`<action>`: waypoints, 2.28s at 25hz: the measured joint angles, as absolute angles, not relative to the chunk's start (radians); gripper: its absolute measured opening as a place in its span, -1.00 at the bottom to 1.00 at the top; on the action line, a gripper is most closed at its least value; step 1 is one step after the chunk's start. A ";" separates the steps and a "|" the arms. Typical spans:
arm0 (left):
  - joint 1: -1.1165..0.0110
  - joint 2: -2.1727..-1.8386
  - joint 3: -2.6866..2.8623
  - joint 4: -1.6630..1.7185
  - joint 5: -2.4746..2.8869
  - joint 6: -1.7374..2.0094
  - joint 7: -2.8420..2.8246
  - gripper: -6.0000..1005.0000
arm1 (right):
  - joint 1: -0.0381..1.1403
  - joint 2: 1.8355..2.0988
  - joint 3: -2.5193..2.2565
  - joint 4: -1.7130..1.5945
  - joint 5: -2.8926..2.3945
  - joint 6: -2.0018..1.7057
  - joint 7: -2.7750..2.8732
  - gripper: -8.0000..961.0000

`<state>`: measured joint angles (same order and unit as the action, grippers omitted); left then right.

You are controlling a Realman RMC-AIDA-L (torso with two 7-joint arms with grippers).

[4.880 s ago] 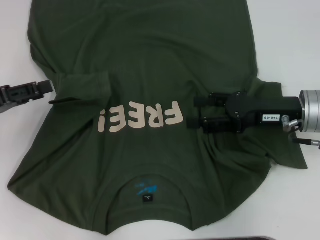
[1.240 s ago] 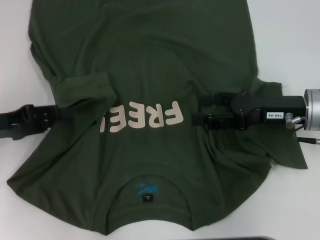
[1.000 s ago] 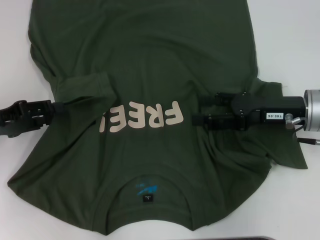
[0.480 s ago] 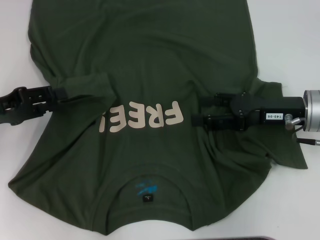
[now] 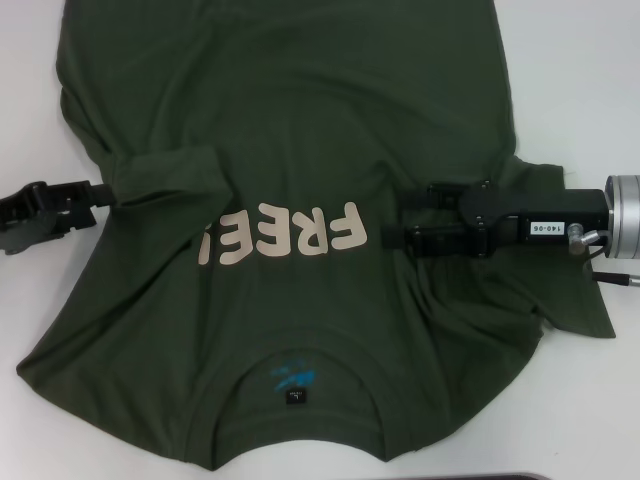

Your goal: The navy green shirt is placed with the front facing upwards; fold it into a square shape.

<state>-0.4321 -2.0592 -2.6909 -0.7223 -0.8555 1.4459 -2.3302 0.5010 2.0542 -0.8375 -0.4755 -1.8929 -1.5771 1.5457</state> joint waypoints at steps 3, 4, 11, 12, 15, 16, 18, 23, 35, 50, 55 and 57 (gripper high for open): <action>-0.432 -2.059 -2.688 -0.720 -0.850 1.448 -2.337 0.10 | 0.501 2.054 -0.837 -0.475 -1.893 -1.577 1.546 0.92; -0.433 -2.059 -2.687 -0.720 -0.850 1.451 -2.341 0.10 | 0.501 2.054 -0.837 -0.475 -1.893 -1.577 1.546 0.92; -0.433 -2.064 -2.678 -0.719 -0.856 1.484 -2.355 0.10 | 0.502 2.053 -0.838 -0.476 -1.893 -1.577 1.542 0.92; -0.434 -2.065 -2.678 -0.719 -0.856 1.496 -2.355 0.10 | 0.502 2.052 -0.837 -0.476 -1.893 -1.577 1.542 0.92; -0.437 -2.070 -2.685 -0.723 -0.858 1.523 -2.356 0.10 | 0.501 2.052 -0.838 -0.476 -1.893 -1.577 1.540 0.92; -0.438 -2.072 -2.687 -0.725 -0.859 1.529 -2.356 0.10 | 0.501 2.052 -0.837 -0.475 -1.893 -1.577 1.540 0.92; -0.439 -2.074 -2.687 -0.725 -0.860 1.541 -2.356 0.10 | 0.500 2.052 -0.837 -0.475 -1.893 -1.577 1.540 0.92; -0.436 -2.080 -2.688 -0.728 -0.862 1.568 -2.356 0.10 | 0.499 2.054 -0.838 -0.475 -1.893 -1.577 1.539 0.92; -0.431 -2.080 -2.700 -0.726 -0.864 1.677 -2.342 0.10 | 0.500 2.054 -0.837 -0.475 -1.896 -1.577 1.539 0.91; -0.386 -2.067 -2.732 -0.720 -0.861 1.761 -2.259 0.10 | 0.503 2.056 -0.838 -0.475 -1.896 -1.558 1.537 0.91; -0.388 -2.061 -2.785 -0.728 -0.863 1.770 -2.102 0.10 | 0.503 2.059 -0.834 -0.475 -1.894 -1.547 1.543 0.91; -0.383 -2.063 -2.783 -0.728 -0.863 1.809 -1.917 0.10 | 0.503 2.060 -0.830 -0.475 -1.889 -1.546 1.544 0.91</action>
